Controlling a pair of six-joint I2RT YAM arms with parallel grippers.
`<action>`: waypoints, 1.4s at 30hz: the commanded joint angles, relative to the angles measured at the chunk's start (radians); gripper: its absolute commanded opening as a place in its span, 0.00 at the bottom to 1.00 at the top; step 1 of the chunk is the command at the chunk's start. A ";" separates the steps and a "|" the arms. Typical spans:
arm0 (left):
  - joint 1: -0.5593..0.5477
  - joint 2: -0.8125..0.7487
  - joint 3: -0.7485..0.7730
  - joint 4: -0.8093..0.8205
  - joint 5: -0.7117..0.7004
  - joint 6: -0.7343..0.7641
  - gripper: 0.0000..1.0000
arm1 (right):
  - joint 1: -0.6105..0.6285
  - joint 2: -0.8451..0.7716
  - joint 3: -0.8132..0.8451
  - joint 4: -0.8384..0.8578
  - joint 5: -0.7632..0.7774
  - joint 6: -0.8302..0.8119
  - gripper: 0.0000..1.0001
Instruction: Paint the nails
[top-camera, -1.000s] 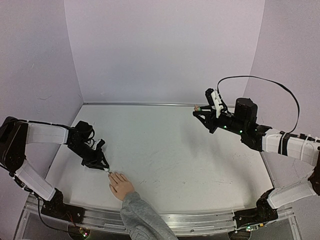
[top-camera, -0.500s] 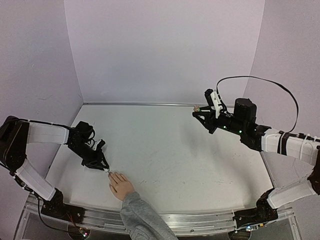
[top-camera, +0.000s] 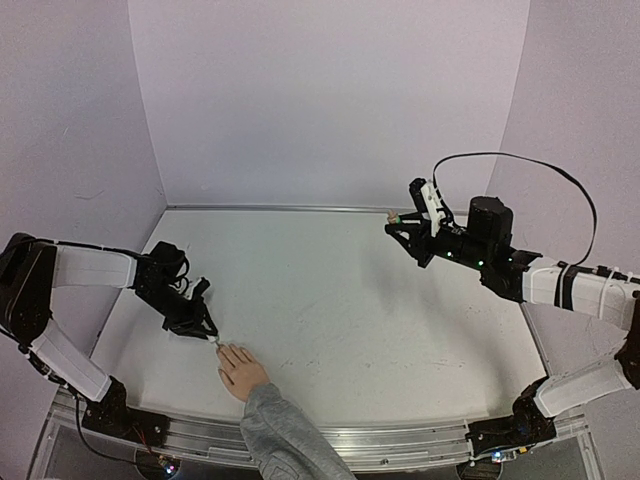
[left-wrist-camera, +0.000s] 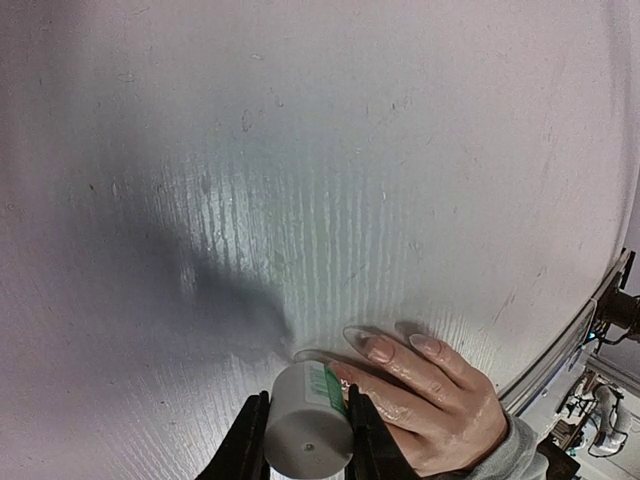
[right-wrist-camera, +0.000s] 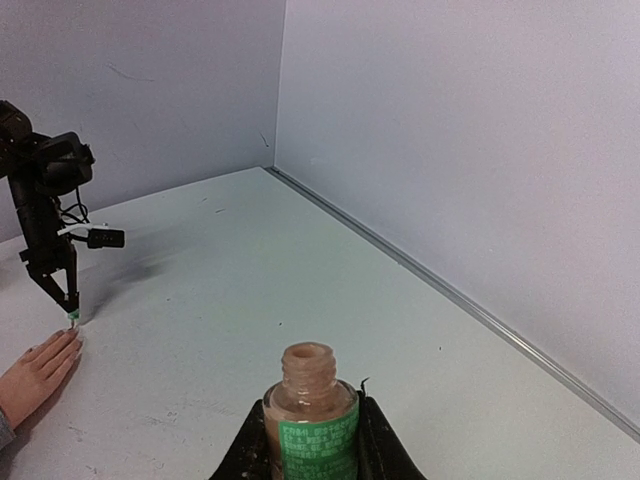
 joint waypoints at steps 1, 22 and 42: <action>0.005 -0.057 0.030 0.014 -0.009 0.009 0.00 | -0.005 0.001 0.013 0.062 -0.026 0.013 0.00; 0.005 -0.065 0.030 -0.020 0.044 -0.010 0.00 | -0.007 -0.016 0.001 0.061 -0.031 0.013 0.00; 0.005 -0.037 0.054 -0.016 0.010 0.022 0.00 | -0.006 -0.002 0.004 0.062 -0.032 0.013 0.00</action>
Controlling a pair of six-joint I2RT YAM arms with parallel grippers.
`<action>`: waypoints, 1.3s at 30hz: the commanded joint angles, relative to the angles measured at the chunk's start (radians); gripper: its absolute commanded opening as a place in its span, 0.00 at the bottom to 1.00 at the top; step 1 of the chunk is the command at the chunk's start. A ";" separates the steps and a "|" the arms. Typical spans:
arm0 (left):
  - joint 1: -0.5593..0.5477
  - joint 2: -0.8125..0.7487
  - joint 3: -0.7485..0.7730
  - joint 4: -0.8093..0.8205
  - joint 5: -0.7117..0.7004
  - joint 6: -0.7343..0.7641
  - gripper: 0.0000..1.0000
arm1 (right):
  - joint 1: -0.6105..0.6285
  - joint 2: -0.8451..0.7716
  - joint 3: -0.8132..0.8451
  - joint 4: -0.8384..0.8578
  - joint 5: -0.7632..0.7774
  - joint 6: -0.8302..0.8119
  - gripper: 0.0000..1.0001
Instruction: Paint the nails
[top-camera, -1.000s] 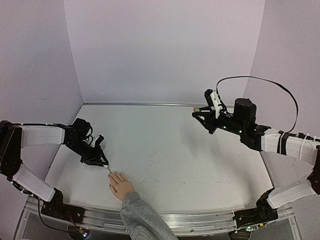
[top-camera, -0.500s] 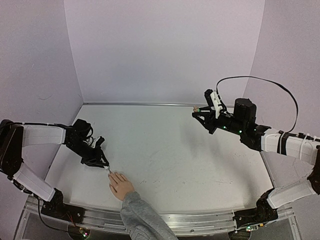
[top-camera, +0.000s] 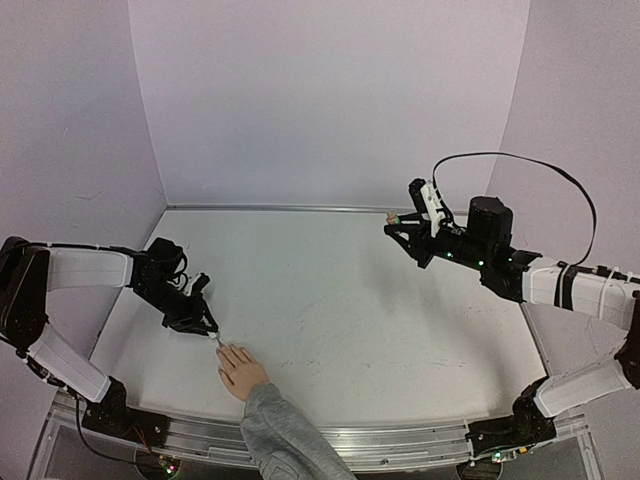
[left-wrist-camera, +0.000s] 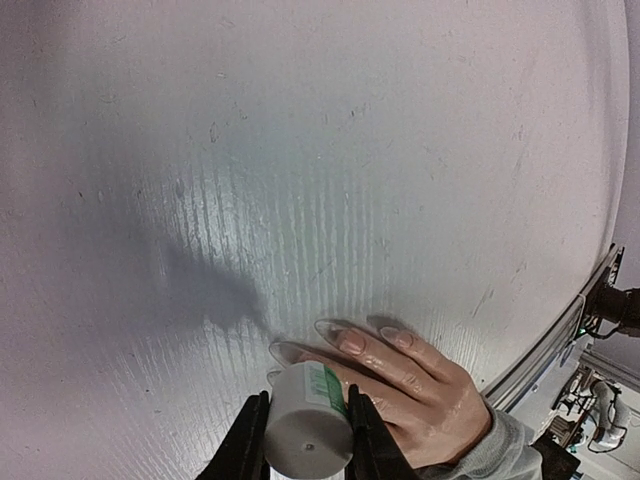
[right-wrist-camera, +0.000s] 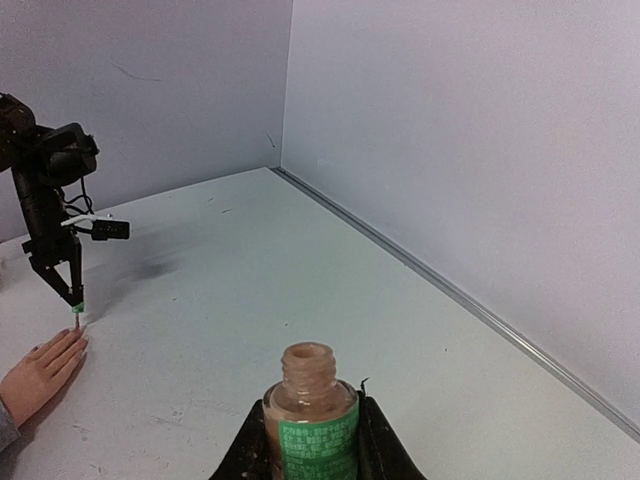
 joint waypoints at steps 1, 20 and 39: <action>0.006 0.002 0.044 0.001 -0.012 0.021 0.00 | -0.006 -0.003 0.004 0.062 -0.016 0.013 0.00; 0.006 0.021 0.048 0.007 -0.018 0.027 0.00 | -0.006 -0.002 0.004 0.062 -0.018 0.015 0.00; 0.005 0.039 0.059 0.008 -0.020 0.036 0.00 | -0.008 0.007 0.007 0.061 -0.015 0.015 0.00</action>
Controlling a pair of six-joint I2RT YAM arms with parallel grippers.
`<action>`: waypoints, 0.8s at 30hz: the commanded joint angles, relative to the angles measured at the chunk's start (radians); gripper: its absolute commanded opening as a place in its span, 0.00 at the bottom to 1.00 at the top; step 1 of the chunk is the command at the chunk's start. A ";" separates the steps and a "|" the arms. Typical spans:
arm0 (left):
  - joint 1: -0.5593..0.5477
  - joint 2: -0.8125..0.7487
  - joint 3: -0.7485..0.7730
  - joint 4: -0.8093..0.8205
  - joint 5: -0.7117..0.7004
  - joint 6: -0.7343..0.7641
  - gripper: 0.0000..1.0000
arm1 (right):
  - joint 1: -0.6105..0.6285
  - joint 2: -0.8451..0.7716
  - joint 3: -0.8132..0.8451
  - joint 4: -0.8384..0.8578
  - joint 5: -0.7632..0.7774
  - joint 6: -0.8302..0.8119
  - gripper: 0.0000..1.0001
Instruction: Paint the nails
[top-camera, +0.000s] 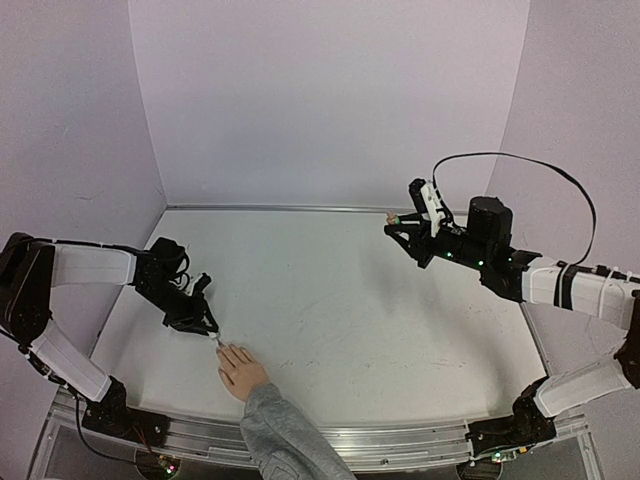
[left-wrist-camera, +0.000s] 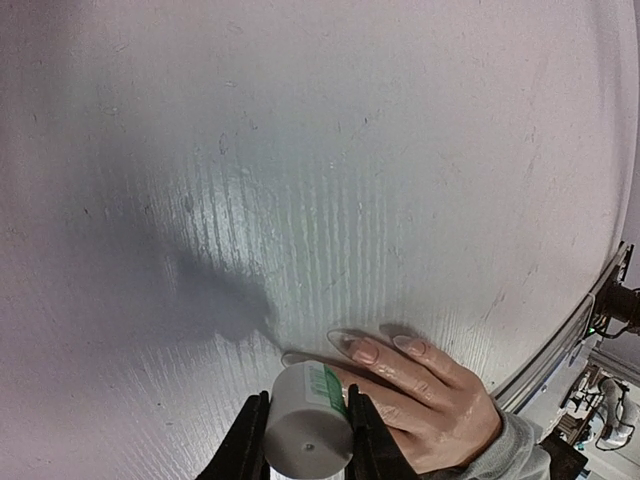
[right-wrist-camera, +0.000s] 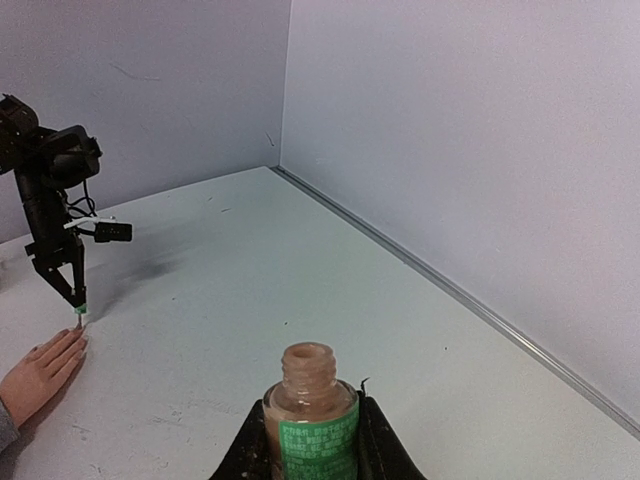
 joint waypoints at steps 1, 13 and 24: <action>0.006 0.006 0.042 0.010 -0.006 0.013 0.00 | -0.005 0.004 0.007 0.062 -0.015 0.011 0.00; 0.006 0.025 0.045 0.009 -0.012 0.016 0.00 | -0.008 0.011 0.013 0.061 -0.019 0.011 0.00; 0.012 0.033 0.058 0.010 -0.020 0.023 0.00 | -0.010 0.010 0.012 0.062 -0.021 0.011 0.00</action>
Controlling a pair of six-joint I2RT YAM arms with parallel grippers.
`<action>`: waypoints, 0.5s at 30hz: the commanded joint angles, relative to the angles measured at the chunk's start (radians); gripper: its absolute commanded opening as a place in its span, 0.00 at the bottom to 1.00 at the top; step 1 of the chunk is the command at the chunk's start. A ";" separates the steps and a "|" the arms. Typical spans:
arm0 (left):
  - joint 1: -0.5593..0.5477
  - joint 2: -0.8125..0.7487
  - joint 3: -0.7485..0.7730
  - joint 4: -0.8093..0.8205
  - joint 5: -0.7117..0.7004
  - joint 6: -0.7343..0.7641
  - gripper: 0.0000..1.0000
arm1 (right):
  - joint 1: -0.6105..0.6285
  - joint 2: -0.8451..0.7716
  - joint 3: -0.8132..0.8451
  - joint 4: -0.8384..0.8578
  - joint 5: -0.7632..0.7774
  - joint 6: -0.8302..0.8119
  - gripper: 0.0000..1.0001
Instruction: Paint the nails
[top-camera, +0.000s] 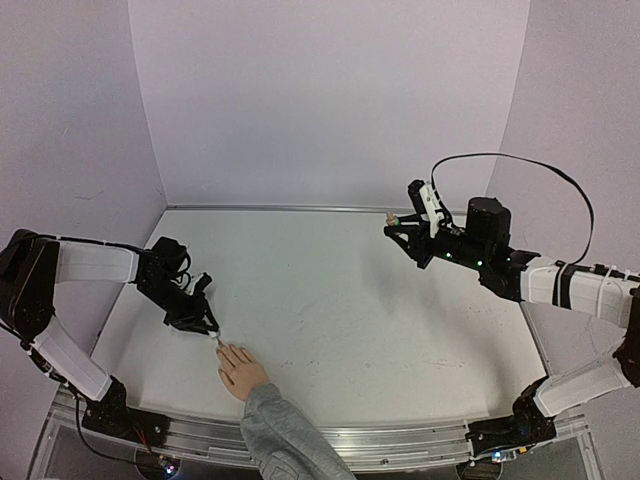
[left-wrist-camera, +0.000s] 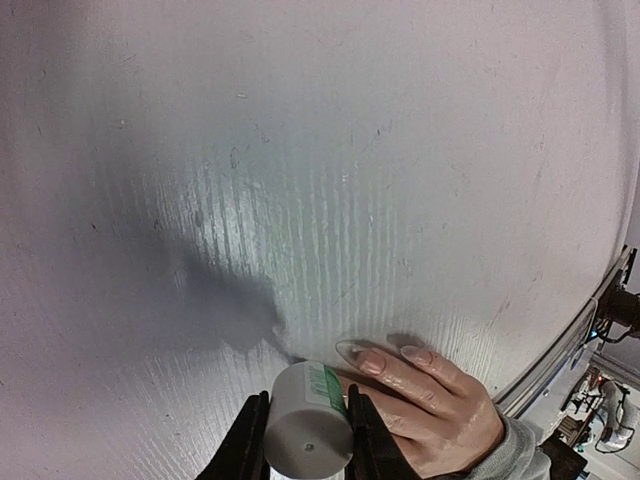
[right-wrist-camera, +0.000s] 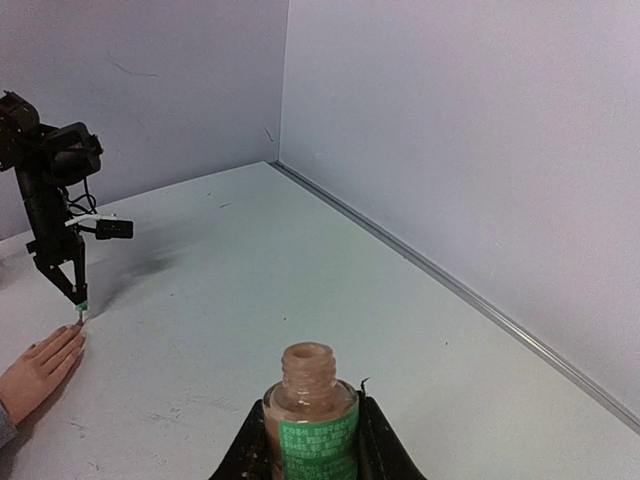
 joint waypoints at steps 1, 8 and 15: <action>0.010 0.005 0.045 0.010 -0.012 0.022 0.00 | -0.007 -0.004 0.011 0.061 -0.021 0.011 0.00; 0.009 0.012 0.044 0.008 -0.007 0.025 0.00 | -0.007 -0.011 0.009 0.062 -0.019 0.011 0.00; 0.012 0.010 0.041 0.009 -0.013 0.028 0.00 | -0.008 -0.010 0.010 0.062 -0.022 0.012 0.00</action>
